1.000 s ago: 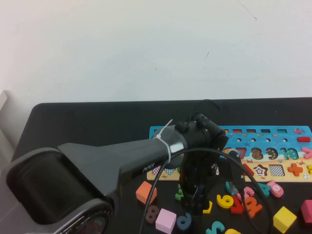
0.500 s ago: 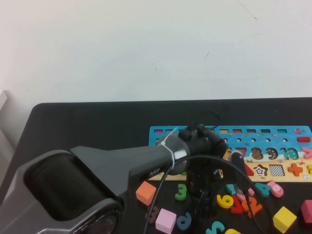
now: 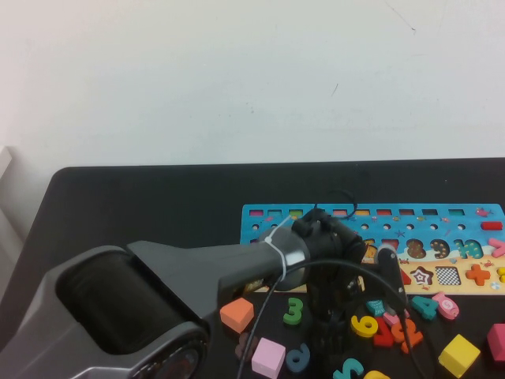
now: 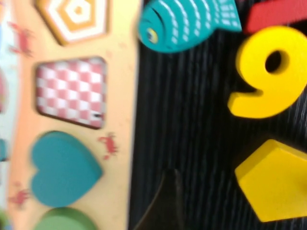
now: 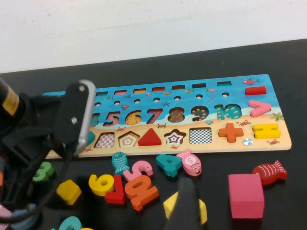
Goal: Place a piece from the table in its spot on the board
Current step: Pick up the "Pentagon"
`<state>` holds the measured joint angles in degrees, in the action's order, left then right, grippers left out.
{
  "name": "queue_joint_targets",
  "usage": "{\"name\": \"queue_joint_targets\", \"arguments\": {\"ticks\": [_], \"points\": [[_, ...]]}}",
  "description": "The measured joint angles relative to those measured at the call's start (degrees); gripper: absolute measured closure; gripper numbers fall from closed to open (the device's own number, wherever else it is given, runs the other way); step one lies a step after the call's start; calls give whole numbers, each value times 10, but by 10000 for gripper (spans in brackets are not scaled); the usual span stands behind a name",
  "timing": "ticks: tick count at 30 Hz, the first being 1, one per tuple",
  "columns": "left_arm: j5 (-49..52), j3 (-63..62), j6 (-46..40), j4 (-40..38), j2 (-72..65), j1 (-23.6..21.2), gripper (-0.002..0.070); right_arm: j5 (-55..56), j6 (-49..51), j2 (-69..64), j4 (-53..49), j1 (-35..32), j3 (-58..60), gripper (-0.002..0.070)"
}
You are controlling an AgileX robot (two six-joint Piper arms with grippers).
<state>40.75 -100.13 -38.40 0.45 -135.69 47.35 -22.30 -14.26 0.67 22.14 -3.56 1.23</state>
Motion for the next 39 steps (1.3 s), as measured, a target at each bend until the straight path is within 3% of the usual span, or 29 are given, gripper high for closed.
{"name": "queue_joint_targets", "arguments": {"ticks": [13, 16, 21, 31, 39], "points": [[2, -5, 7, -5, -21, 0, 62, 0, 0, 0, 0, 0, 0, 83], [-1, -5, 14, -5, -22, 0, 143, 0, 0, 0, 0, 0, 0, 83], [5, -5, 15, -5, -24, 1, 367, 0, 0, 0, 0, 0, 0, 83], [41, -11, 16, 25, -21, 3, 366, 0, 0, 0, 0, 0, 0, 83], [148, -125, 16, 23, -15, 3, 366, 0, 0, 0, 0, 0, 0, 83]]}}
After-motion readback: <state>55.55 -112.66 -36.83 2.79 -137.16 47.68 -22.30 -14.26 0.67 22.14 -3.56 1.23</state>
